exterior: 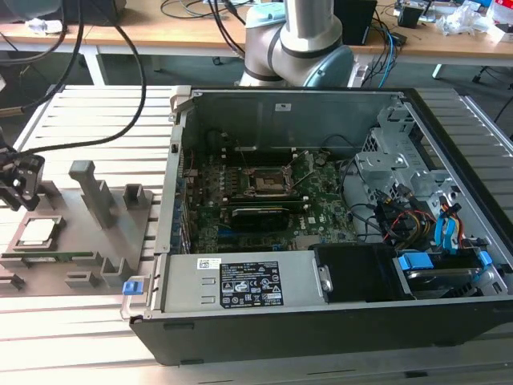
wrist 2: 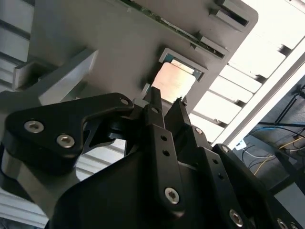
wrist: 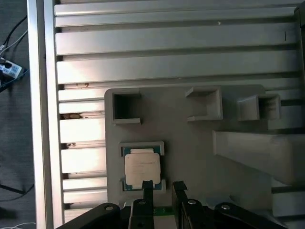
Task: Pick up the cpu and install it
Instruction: 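Pick up the cpu and move it towards the insertion slot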
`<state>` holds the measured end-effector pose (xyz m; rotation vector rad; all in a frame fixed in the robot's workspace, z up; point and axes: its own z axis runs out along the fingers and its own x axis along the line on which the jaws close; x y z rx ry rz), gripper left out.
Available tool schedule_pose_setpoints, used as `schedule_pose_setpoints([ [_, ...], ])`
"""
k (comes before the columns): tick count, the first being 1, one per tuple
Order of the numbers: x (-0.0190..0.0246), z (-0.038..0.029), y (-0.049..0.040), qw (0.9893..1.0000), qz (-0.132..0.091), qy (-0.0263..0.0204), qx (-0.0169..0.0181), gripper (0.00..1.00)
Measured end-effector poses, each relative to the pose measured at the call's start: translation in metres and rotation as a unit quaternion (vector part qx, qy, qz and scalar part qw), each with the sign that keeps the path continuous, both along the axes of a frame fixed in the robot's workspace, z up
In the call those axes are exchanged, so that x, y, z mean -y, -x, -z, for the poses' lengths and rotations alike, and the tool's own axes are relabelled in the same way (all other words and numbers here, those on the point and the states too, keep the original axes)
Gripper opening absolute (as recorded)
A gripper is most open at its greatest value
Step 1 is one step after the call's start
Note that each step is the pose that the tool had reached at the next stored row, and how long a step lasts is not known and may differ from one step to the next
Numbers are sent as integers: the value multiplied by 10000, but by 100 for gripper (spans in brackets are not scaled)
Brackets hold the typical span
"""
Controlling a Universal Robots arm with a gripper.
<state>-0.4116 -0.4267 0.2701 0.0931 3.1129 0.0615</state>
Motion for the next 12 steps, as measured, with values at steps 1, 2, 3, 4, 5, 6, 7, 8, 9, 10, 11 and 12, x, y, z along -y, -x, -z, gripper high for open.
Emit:
schedule_pose_setpoints([
  [1, 8, 26, 4, 10000, -24, 1, -6, 30],
  [2, 12, 43, 6, 10000, -52, 1, -10, 30],
  [3, 16, 63, 11, 10000, -84, 1, -14, 30],
  [4, 22, 90, 23, 9999, -125, 1, -16, 30],
  [5, 24, 100, 29, 9999, -136, 1, -16, 30],
  [6, 25, 110, 42, 9999, -147, 16, -16, 30],
  [7, 25, 115, 54, 9998, -164, 72, -17, 30],
  [8, 25, 118, 60, 9997, -182, 132, -18, 30],
  [9, 25, 124, 63, 9997, -193, 160, -18, 30],
  [10, 26, 143, 63, 9996, -210, 167, -17, 30],
  [11, 26, 180, 64, 9996, -242, 168, -17, 30],
  [12, 25, 210, 64, 9995, -256, 168, -17, 30],
])
